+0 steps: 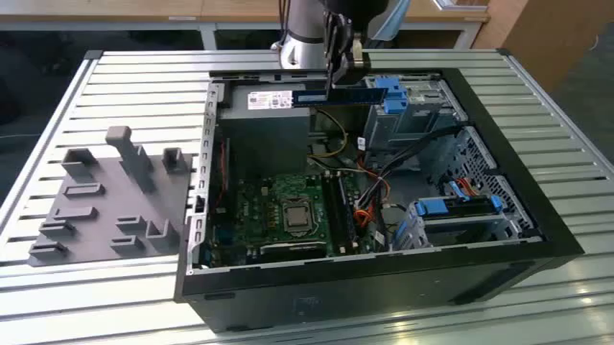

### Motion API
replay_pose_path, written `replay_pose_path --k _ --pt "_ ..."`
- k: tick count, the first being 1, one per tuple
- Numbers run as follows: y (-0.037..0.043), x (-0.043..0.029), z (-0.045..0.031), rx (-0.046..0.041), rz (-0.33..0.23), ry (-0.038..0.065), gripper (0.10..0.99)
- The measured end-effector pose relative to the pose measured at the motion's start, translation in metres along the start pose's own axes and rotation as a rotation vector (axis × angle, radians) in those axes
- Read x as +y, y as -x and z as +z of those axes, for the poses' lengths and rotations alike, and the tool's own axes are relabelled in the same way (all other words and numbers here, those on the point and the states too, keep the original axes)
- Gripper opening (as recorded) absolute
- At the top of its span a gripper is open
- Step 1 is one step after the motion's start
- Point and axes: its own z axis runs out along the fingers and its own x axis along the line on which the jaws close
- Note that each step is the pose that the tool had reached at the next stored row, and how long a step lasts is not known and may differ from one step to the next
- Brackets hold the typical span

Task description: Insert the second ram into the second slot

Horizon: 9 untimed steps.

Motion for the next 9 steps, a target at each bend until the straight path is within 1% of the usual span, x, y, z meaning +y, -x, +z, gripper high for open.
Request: replay_pose_path --k 9 --pt "-0.0012 0.0001 0.0000 0.0001 0.000 0.000 0.137"
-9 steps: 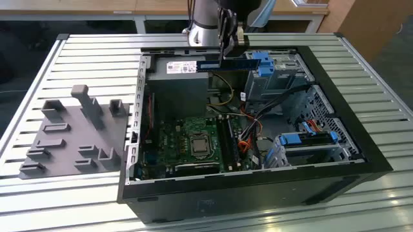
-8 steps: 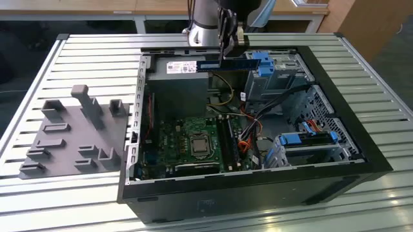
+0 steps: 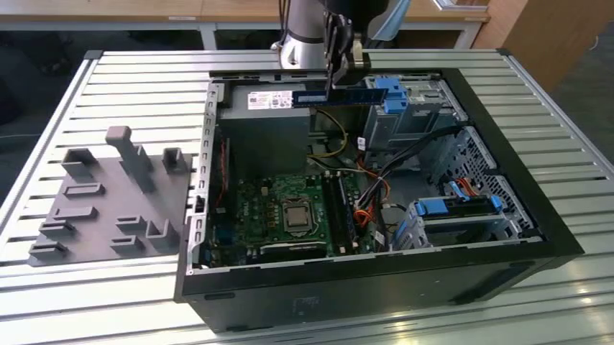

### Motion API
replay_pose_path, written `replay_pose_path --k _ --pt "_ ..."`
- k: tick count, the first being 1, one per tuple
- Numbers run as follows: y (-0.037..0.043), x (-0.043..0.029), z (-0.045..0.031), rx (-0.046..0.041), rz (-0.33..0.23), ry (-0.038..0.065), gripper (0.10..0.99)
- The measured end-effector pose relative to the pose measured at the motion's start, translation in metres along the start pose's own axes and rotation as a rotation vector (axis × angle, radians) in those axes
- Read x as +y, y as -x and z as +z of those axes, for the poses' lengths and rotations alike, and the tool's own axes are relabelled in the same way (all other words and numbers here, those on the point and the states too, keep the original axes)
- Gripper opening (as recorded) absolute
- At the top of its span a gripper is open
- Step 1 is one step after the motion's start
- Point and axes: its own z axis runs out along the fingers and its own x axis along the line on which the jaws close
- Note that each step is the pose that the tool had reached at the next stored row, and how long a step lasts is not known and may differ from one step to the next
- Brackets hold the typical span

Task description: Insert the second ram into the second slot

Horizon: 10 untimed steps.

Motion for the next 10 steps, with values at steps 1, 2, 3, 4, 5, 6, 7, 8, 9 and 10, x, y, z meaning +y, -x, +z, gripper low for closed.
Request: replay_pose_path --k 1,2,3,4,5,6,7,8,9,10 --pt "-0.0003 0.0000 0.0000 0.0001 0.000 0.000 0.137" --pt "-0.0008 0.0000 0.0000 0.0000 0.000 0.000 0.137" --pt "-0.0013 0.0000 0.0000 -0.0001 0.000 0.000 0.137" --pt "-0.0017 0.0000 0.0000 0.0000 0.000 0.000 0.137" --pt "-0.0021 0.0001 0.0000 0.0000 0.000 0.000 0.137" --pt "-0.0024 0.0001 0.0000 0.0000 0.000 0.000 0.137" --pt "-0.0027 0.0001 0.0000 -0.0001 0.000 0.000 0.137" --pt "-0.0030 0.0001 0.0000 -0.0001 0.000 0.000 0.137" --pt "-0.0032 0.0001 0.0000 -0.0001 0.000 0.000 0.137" --pt "-0.0035 0.0001 0.0000 0.0000 0.000 0.000 0.137"
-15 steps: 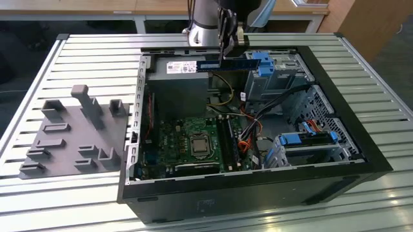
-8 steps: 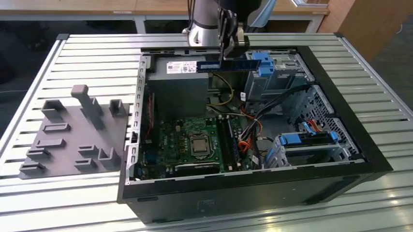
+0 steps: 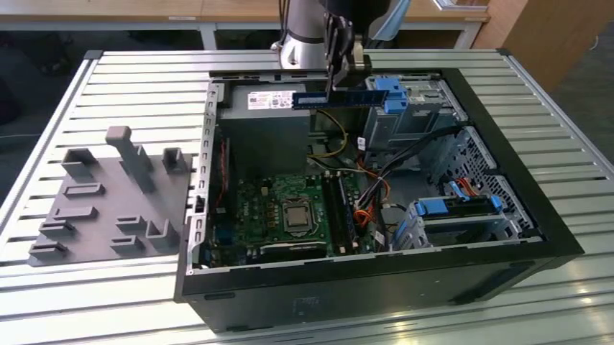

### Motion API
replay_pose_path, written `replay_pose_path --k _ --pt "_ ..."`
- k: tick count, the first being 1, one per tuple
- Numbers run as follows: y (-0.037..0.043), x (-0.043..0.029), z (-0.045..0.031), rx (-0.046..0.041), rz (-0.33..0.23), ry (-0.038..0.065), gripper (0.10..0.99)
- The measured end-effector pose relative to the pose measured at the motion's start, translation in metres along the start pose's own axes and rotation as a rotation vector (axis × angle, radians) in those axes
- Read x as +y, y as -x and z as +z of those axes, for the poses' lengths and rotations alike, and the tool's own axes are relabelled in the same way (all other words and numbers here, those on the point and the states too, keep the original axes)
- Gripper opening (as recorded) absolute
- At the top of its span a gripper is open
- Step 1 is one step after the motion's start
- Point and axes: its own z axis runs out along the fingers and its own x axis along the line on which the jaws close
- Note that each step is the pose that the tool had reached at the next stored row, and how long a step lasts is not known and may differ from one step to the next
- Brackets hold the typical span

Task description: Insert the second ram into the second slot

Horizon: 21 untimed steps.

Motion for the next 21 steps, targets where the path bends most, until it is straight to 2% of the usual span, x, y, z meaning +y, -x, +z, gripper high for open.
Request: replay_pose_path --k 21 --pt "-0.0088 0.0003 -0.0001 0.0000 0.000 0.000 0.137"
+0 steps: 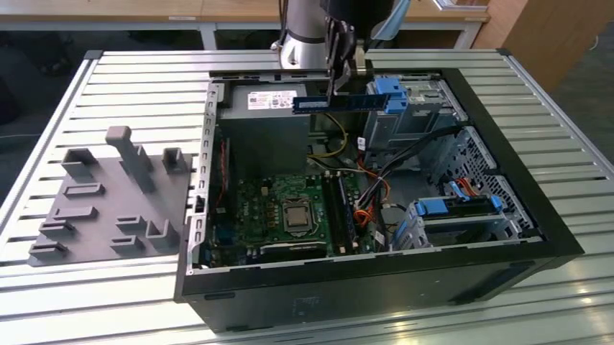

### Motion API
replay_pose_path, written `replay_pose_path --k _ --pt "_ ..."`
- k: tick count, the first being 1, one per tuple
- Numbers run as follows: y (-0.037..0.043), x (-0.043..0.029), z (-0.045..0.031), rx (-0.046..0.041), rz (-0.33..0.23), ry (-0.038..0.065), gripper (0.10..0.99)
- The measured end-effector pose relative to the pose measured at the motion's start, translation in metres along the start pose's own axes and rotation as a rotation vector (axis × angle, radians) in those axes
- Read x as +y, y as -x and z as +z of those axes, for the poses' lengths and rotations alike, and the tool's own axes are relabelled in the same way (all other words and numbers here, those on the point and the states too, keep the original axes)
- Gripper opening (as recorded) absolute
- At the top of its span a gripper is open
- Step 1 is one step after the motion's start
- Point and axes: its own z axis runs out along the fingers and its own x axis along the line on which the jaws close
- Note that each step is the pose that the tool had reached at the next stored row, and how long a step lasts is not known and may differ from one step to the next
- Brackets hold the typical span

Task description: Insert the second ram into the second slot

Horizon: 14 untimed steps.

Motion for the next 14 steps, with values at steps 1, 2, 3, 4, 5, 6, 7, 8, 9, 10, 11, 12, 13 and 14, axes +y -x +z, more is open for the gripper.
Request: replay_pose_path --k 1,2,3,4,5,6,7,8,9,10,11,12,13,14 --pt "-0.0004 0.0000 0.0000 0.0001 0.000 0.000 0.137" --pt "-0.0007 0.0000 0.0000 0.0001 0.000 0.000 0.137" --pt "-0.0010 0.0000 0.0000 0.0000 0.000 0.000 0.137" --pt "-0.0014 0.0000 -0.0001 0.0001 0.000 0.000 0.137" --pt "-0.0017 0.0000 0.0000 0.0001 0.000 0.000 0.137" --pt "-0.0020 0.0000 0.0000 0.0000 0.000 0.000 0.137" --pt "-0.0023 0.0000 0.0000 0.0002 0.000 0.000 0.137" --pt "-0.0027 0.0001 -0.0001 0.0002 0.000 0.000 0.137" --pt "-0.0030 0.0001 -0.0001 0.0002 0.000 0.000 0.137" --pt "-0.0034 0.0001 0.0000 0.0001 0.000 0.000 0.137" --pt "-0.0037 0.0001 -0.0001 0.0002 0.000 0.000 0.137" --pt "-0.0041 0.0001 -0.0001 0.0003 0.000 0.000 0.137" --pt "-0.0045 0.0001 -0.0001 0.0002 0.000 0.000 0.137" --pt "-0.0050 0.0001 -0.0001 0.0002 0.000 0.000 0.137"
